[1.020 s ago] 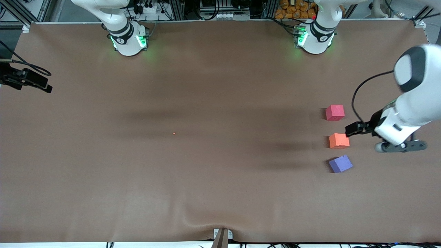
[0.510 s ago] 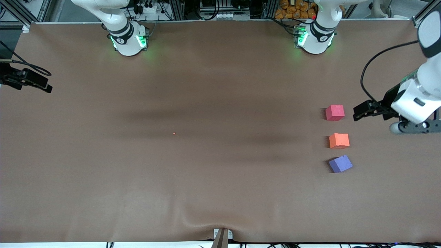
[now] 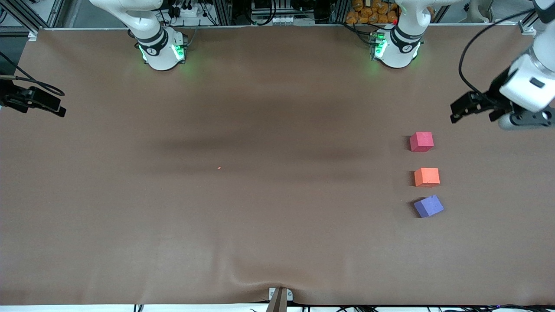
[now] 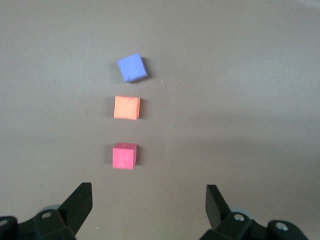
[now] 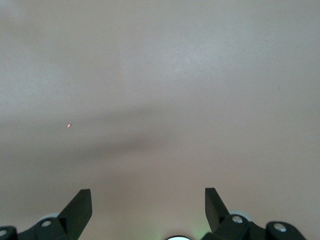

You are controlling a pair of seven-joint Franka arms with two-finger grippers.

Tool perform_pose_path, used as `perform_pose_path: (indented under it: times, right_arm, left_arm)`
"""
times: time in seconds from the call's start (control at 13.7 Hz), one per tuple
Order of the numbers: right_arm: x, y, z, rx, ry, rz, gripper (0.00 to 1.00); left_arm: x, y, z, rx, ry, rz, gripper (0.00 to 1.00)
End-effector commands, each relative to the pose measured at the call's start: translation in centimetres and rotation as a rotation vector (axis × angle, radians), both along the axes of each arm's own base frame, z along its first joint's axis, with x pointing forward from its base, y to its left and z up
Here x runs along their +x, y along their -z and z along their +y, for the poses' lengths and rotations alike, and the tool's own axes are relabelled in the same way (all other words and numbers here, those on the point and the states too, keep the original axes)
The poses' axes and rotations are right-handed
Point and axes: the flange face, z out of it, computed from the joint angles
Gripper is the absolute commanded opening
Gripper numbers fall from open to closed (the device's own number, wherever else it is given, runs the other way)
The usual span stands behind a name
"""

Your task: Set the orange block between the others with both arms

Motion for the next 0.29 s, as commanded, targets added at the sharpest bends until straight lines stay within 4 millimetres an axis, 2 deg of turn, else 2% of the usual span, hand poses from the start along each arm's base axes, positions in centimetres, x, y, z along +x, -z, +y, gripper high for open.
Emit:
perform_pose_path:
  times: [0.0,0.22]
  right_arm:
    - [0.1,-0.1,-0.4,-0.018,0.014,0.008,1.00]
    - [0.1,-0.1,-0.3,-0.018,0.012,0.009,1.00]
  left_arm:
    - [-2.0,-0.6,0.5,0.001,-0.015,-0.005,1.00]
    - [-2.0,-0.9,2.1,-0.001,-0.030,-0.003,1.00]
